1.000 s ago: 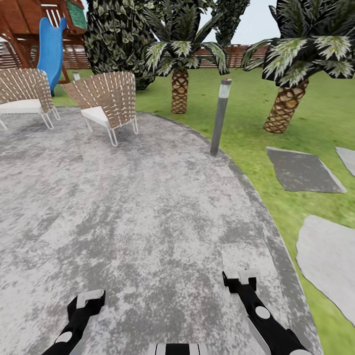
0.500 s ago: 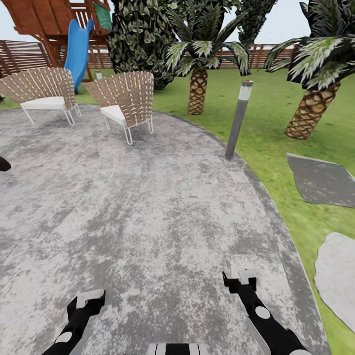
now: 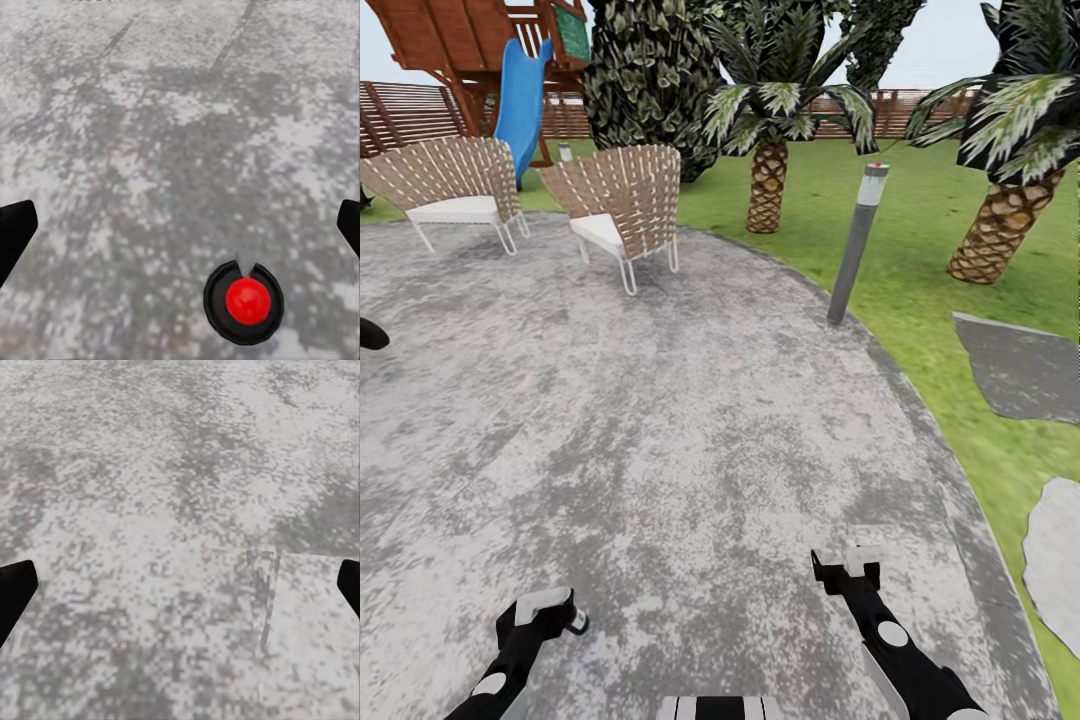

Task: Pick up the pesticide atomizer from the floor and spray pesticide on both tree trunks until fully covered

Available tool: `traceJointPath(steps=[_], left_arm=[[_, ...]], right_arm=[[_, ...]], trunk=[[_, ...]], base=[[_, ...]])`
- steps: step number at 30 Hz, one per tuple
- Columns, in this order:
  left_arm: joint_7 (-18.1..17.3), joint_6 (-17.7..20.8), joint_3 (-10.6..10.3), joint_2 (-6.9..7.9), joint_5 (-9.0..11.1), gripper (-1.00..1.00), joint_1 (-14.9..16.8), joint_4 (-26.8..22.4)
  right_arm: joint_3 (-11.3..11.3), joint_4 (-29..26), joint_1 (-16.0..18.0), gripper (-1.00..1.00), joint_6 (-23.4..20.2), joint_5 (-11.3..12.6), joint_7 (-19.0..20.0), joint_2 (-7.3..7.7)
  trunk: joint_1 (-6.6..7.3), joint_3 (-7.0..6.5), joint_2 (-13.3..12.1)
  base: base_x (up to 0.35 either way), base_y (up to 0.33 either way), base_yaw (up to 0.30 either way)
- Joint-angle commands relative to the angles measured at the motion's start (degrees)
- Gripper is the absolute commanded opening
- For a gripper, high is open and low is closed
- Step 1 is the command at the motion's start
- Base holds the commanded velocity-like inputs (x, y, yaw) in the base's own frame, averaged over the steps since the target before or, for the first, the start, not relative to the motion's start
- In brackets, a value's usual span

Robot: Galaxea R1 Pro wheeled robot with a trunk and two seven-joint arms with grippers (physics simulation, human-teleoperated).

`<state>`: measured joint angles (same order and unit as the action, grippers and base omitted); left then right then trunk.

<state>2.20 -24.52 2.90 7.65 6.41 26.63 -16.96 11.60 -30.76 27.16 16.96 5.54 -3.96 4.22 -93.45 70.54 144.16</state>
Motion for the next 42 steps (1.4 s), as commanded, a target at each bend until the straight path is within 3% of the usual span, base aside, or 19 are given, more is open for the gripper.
traceJointPath(steps=[1,8,24,42], left_arm=[[0.00,0.00,0.00,0.00,-0.01,1.00,0.00,0.00],[-0.06,0.00,-0.08,0.00,-0.07,1.00,0.00,0.00],[-0.08,0.00,-0.09,-0.07,-0.08,1.00,0.00,0.09],[-0.02,-0.04,-0.10,-0.12,-0.10,1.00,0.00,0.09]], right_arm=[[0.00,0.00,0.00,1.00,0.00,0.00,0.00,0.00],[0.00,0.00,-0.01,1.00,0.00,0.00,0.00,0.00],[0.00,0.00,0.00,1.00,0.00,0.02,0.00,0.00],[0.00,0.00,0.00,1.00,0.00,0.00,0.00,0.00]], trunk=[[0.00,0.00,0.00],[0.00,0.00,0.00],[-0.41,4.30,0.21],[-0.41,4.86,0.21]], base=[[0.016,0.073,-0.063],[0.004,0.020,-0.017],[0.000,0.000,0.000],[0.000,-0.062,0.000]])
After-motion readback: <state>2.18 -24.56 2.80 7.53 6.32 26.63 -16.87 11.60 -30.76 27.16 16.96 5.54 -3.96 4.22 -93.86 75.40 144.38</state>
